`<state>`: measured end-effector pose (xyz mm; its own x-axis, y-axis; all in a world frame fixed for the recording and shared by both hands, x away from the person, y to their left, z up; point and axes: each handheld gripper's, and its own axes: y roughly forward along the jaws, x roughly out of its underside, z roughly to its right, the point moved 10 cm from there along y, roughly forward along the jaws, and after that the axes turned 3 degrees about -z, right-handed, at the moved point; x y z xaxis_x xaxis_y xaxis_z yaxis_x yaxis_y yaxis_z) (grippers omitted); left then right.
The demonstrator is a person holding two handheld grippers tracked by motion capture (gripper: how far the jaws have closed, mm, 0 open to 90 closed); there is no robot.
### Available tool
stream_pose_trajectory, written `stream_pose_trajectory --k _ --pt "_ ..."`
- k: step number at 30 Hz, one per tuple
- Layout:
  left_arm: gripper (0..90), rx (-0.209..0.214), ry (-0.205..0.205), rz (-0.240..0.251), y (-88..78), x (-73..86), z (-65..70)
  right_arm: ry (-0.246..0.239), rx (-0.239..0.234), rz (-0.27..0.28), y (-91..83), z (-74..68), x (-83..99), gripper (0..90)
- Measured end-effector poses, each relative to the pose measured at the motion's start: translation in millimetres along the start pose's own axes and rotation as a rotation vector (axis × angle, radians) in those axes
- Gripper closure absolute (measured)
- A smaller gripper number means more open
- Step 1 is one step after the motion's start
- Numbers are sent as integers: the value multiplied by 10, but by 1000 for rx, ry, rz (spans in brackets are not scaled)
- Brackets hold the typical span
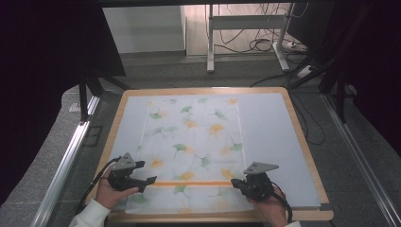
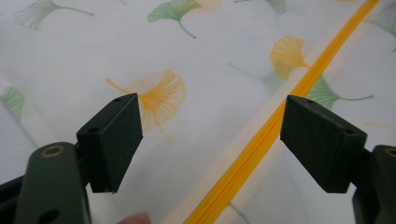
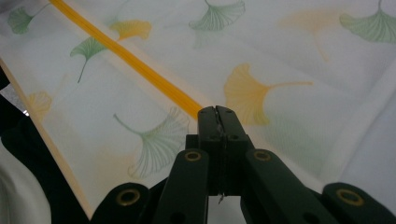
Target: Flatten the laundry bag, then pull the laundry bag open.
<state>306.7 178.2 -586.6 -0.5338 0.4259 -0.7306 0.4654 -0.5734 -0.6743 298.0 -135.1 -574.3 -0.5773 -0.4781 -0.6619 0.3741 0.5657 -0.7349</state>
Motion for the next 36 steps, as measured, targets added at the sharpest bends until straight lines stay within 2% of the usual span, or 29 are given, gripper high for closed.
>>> stream_pose_trajectory --k 14,25,36 --pt "209 41 50 0 127 -179 225 17 31 -14 -144 23 236 893" --pt "206 54 85 -4 228 -275 347 15 45 -19 -144 65 247 892" --pt "200 74 128 3 397 -473 548 12 48 -32 -117 79 254 892"
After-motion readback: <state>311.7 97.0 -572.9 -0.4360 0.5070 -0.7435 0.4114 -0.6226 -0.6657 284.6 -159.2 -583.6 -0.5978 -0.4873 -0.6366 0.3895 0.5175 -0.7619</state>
